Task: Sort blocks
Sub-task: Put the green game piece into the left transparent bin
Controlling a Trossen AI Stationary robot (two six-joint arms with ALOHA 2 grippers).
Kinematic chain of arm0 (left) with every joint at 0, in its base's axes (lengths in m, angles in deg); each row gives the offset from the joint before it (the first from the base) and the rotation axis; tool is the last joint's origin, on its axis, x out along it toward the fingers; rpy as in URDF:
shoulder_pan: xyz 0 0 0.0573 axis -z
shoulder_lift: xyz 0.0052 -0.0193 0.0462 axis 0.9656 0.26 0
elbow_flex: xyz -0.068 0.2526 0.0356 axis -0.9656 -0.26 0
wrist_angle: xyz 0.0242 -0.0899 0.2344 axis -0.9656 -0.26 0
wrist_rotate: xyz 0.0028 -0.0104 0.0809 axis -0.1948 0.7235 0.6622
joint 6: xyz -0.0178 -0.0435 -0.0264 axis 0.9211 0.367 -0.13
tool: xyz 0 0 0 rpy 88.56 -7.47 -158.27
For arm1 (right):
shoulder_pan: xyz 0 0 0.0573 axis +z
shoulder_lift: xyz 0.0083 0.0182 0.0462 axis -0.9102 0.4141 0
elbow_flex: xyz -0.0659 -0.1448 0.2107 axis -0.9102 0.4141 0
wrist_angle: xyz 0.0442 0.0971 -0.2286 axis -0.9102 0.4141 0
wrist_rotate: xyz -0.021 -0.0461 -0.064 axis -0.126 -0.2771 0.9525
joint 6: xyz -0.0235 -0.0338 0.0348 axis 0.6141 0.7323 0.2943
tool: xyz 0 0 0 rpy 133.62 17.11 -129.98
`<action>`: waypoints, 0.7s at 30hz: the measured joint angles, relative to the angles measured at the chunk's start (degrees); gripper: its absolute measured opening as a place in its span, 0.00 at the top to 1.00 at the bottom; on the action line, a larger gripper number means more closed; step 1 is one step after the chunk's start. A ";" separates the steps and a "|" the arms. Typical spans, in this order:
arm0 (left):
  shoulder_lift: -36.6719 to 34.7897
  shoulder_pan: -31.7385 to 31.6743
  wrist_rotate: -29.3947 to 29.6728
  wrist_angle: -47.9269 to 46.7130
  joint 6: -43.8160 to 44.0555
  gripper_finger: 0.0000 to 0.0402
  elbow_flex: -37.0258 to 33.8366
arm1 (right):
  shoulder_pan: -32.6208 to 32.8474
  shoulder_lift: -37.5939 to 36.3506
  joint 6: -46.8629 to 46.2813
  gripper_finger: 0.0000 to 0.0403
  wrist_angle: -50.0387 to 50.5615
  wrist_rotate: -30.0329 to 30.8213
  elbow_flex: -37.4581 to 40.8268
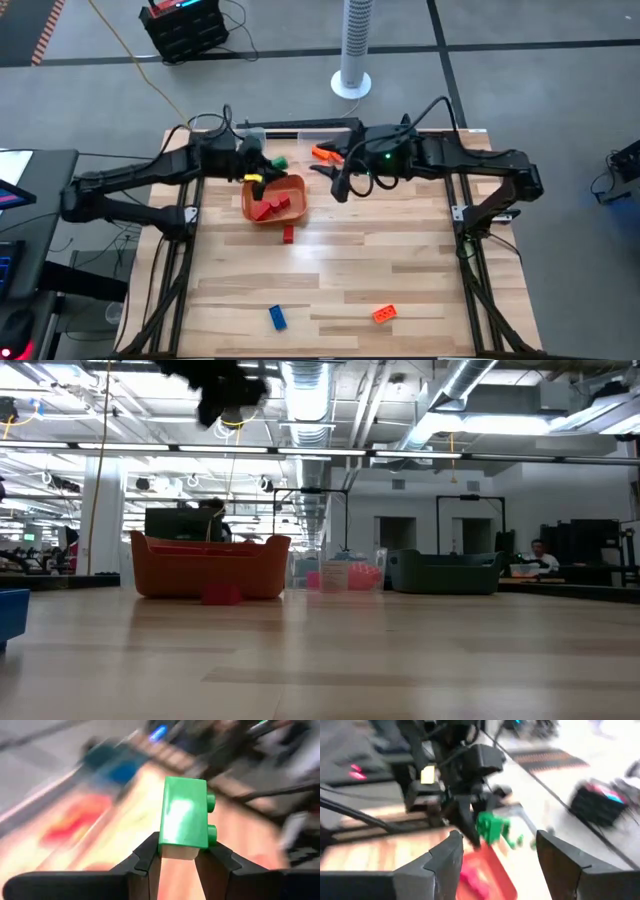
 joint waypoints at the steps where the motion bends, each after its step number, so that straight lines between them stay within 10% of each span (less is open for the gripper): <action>1: 0.02 -2.08 0.86 -4.15 0.10 0.76 0.00 | 0.00 -0.22 -0.97 0.38 2.06 1.30 0.00; 12: 10.35 -27.05 7.38 -24.65 -9.63 0.76 0.00 | 6.79 3.04 -7.30 0.38 5.88 2.01 0.01; 21: 22.93 -33.61 11.76 -23.35 -11.47 0.74 0.00 | 12.79 6.86 -12.82 0.38 4.52 3.62 0.00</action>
